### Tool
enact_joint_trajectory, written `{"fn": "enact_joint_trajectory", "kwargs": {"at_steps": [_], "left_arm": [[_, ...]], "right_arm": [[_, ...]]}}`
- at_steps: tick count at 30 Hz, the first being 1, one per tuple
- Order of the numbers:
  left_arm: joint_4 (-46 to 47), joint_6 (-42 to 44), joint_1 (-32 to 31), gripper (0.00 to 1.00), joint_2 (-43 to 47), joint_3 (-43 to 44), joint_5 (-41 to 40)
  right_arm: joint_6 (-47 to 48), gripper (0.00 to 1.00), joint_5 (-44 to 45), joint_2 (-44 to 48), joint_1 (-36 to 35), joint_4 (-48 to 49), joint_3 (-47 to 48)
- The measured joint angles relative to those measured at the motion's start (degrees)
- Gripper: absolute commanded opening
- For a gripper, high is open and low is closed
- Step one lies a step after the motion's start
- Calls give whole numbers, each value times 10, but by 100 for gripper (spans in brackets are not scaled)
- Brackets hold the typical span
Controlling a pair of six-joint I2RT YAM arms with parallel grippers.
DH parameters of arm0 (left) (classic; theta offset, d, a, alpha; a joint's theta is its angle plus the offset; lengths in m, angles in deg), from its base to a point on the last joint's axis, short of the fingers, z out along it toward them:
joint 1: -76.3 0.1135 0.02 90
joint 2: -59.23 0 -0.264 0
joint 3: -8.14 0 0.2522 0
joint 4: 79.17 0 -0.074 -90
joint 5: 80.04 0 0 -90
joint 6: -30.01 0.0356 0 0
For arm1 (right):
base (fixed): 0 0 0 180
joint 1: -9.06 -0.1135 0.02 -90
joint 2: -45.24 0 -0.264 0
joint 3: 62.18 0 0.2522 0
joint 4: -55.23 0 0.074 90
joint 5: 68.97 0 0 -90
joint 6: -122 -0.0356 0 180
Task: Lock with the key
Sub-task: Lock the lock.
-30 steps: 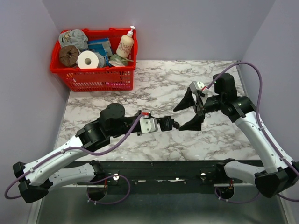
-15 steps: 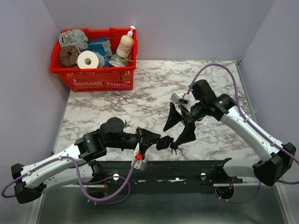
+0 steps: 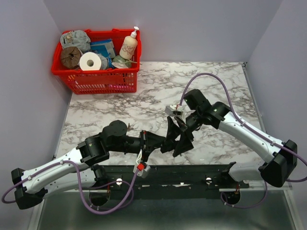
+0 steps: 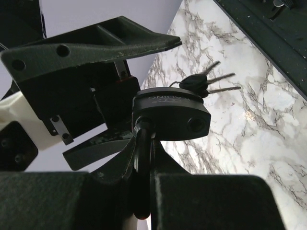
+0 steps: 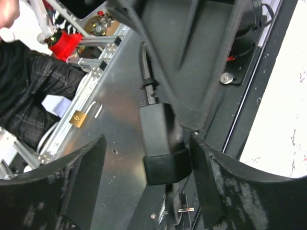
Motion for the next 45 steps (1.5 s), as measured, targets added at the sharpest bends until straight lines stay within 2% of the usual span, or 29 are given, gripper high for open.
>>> {"fn": "enact_joint_trajectory", "kwargs": {"at_steps": [2,5,8,9,10,12,13,17,21,24,27,30,31,32,37,42,45], "left_arm": [[0,3,0,0,0,0,0],[0,4,0,0,0,0,0],[1,3,-2,0,1,0,-1],[0,3,-2,0,2,0,0],[-1,1,-2,12,3,0,0],[-2,-2,-2,38,5,1,-2],[-4,-3,-2,59,5,2,-2],[-28,-11,-2,78,5,11,-21],[-69,-16,-2,87,6,32,-35],[-109,-22,-2,84,10,41,-50],[-143,-43,-2,77,20,41,-63],[-170,-96,-3,62,28,55,-76],[-177,-126,-2,54,27,67,-83],[-179,-151,-2,51,24,80,-88],[-170,-254,-2,43,5,127,-118],[-155,-316,-2,43,-15,142,-132],[-146,-332,-2,32,-26,142,-141]], "right_arm": [[-8,62,7,-2,-2,7,0],[-25,45,19,-2,-2,28,0],[-39,24,26,-2,-3,43,0],[-42,6,27,-1,-4,46,0],[-45,1,26,0,-4,47,0],[-50,1,28,1,-6,50,0],[-53,1,28,1,-7,50,0],[-64,1,49,1,-7,45,0],[-68,1,55,1,-7,41,1],[-75,1,58,4,-7,37,2],[-79,1,73,14,-7,31,2],[-86,1,97,28,-6,32,5],[-93,1,113,36,-6,35,5],[-97,1,128,44,-6,40,5],[-123,1,190,84,-5,75,9],[-142,1,219,87,-5,91,32],[-156,1,223,84,-5,93,37]]}}
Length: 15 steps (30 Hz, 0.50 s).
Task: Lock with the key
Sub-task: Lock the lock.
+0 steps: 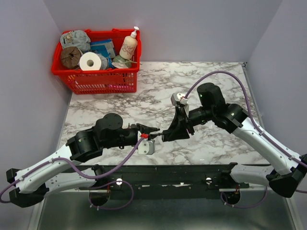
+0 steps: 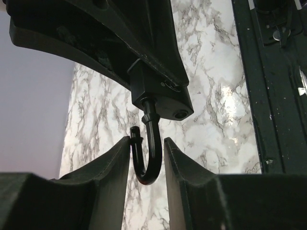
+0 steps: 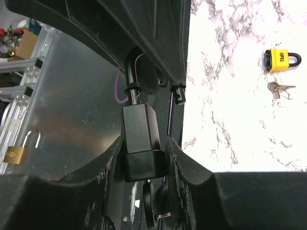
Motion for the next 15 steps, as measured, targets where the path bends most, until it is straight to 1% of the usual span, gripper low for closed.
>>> {"fn": "enact_joint_trajectory", "kwargs": {"at_steps": [4,5,8,11,15], "left_arm": [[3,-6,0,18,-1,0,-9],[3,-10,0,12,-2,0,-9],[5,-24,1,4,-2,0,-16],[5,-48,2,5,-5,1,-24],[-4,-92,12,15,-24,17,-24]], "right_arm": [[-15,1,6,-4,0,4,5],[-18,1,10,-4,0,5,5],[-23,1,24,-4,0,7,8],[-23,1,43,-3,0,11,9],[-18,1,70,8,0,16,9]]}}
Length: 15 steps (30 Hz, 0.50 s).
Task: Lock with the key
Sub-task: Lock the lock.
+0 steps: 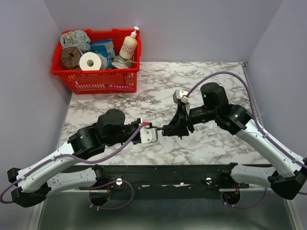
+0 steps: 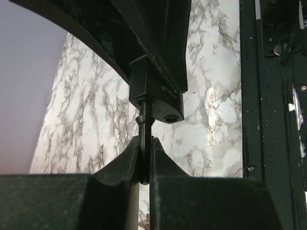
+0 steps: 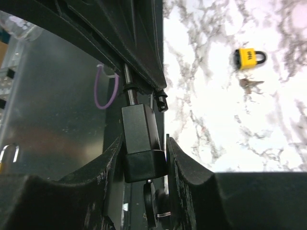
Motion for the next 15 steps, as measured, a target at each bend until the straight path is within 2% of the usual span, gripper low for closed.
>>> {"fn": "enact_joint_trajectory", "kwargs": {"at_steps": [4,7,10,13,14,15], "left_arm": [[-10,-42,21,16,-21,26,9],[-11,-60,39,23,-30,33,24],[-13,-76,49,24,-33,33,30],[-16,-91,55,4,-42,33,31],[-18,-94,57,0,-45,33,34],[-19,-98,59,0,-46,33,37]], "right_arm": [[9,1,25,14,0,9,0],[12,1,35,16,0,14,0],[12,1,45,16,0,20,-1],[12,1,51,16,0,28,-1],[12,1,53,16,0,29,-1],[13,1,53,16,0,29,-1]]}}
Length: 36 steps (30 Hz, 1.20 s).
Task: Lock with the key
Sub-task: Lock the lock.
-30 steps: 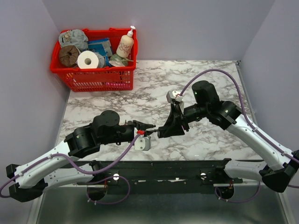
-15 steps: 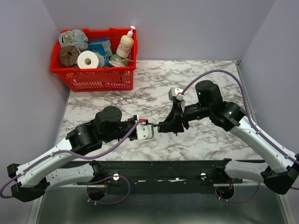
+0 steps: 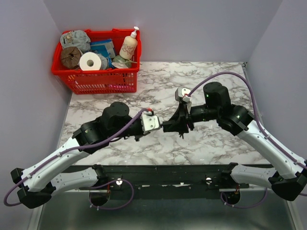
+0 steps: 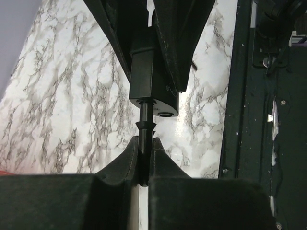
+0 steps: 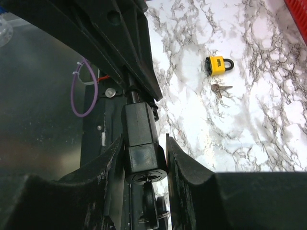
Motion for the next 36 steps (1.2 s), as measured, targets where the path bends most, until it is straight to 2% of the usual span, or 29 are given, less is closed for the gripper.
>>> {"fn": "enact_joint_trajectory", "kwargs": {"at_steps": [5,8,9,10,12,13,15,19,29,33,36], "left_arm": [[-3,-27,25,0,-1,0,35],[-3,-45,51,0,-2,0,74],[-3,-52,61,0,-2,0,88],[-3,-57,69,0,-2,0,100],[0,-73,88,0,-2,0,129],[0,-84,101,0,-1,0,139],[0,-98,119,0,2,-2,153],[1,-109,140,0,14,-3,179],[3,-116,140,0,18,-2,258],[10,-131,140,0,12,-1,267],[21,-145,140,0,8,-1,269]], "right_arm": [[2,1,1,2,0,5,-4],[2,20,2,3,0,19,-8],[2,44,2,3,0,22,-10],[2,61,2,4,0,26,-12],[-2,86,2,5,-1,36,-13],[-6,89,6,8,0,40,-15],[-7,93,9,19,3,47,-19],[-7,92,5,48,9,57,-35],[12,91,-54,48,10,61,-42],[17,85,-80,43,10,65,-42],[17,71,-97,41,10,74,-42]]}}
